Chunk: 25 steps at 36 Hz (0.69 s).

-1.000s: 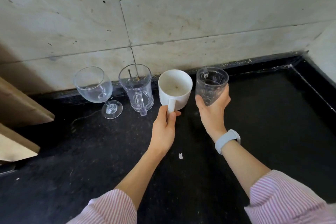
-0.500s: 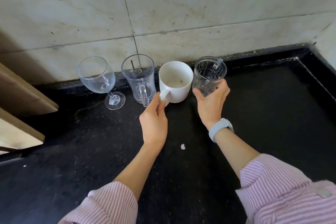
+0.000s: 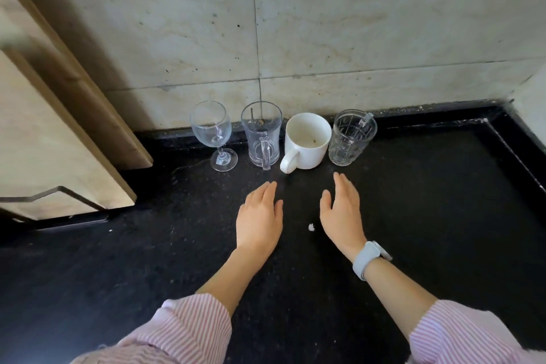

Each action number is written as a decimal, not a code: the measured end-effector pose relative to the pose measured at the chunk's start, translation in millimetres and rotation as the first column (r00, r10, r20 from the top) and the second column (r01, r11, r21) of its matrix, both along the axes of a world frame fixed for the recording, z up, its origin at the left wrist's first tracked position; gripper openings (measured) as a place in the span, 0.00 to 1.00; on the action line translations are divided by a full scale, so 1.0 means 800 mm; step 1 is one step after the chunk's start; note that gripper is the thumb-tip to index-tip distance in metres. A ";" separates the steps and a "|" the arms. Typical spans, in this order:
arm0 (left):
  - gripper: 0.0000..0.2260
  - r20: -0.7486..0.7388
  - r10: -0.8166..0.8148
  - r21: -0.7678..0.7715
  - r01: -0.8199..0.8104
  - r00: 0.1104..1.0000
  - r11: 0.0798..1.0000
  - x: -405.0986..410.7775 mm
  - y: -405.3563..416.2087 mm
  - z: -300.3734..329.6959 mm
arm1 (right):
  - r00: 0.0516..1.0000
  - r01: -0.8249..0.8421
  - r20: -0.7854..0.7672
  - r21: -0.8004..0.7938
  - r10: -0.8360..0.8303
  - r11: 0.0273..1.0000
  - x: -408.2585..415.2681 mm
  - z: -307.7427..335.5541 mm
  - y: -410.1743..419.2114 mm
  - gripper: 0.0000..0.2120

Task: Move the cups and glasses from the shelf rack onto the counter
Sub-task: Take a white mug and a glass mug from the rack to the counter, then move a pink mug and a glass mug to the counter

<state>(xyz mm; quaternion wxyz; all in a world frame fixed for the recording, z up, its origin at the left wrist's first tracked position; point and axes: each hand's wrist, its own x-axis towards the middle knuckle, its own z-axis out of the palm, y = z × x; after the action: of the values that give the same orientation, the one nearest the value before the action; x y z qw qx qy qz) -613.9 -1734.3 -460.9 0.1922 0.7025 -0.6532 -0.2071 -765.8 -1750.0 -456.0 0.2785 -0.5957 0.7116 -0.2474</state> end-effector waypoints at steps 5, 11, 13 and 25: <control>0.18 0.226 -0.006 -0.006 0.007 0.974 1.000 0.063 0.045 0.025 | 0.895 -0.361 -0.265 0.043 0.359 0.931 0.037 0.028 0.034 0.21; 0.17 0.334 0.134 -0.027 -0.132 0.933 0.991 0.176 0.146 0.088 | 0.711 -0.642 -0.312 0.079 0.631 0.762 0.140 0.091 0.094 0.20; 0.16 0.360 0.220 -0.050 -0.217 0.907 0.975 0.216 0.199 0.113 | 0.664 -0.709 -0.309 0.032 0.681 0.705 0.182 0.115 0.128 0.19; 0.13 0.376 0.761 -0.274 -0.721 0.529 0.636 0.360 0.694 0.260 | 0.189 -0.978 -0.244 -0.133 0.951 0.160 0.416 0.251 0.495 0.18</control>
<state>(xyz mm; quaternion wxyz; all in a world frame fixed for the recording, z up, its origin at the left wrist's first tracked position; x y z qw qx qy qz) -326.3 -1179.4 -252.7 0.1313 0.9314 -0.3262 0.0938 -433.2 -1353.7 -255.3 0.2541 -0.9535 0.1446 -0.0735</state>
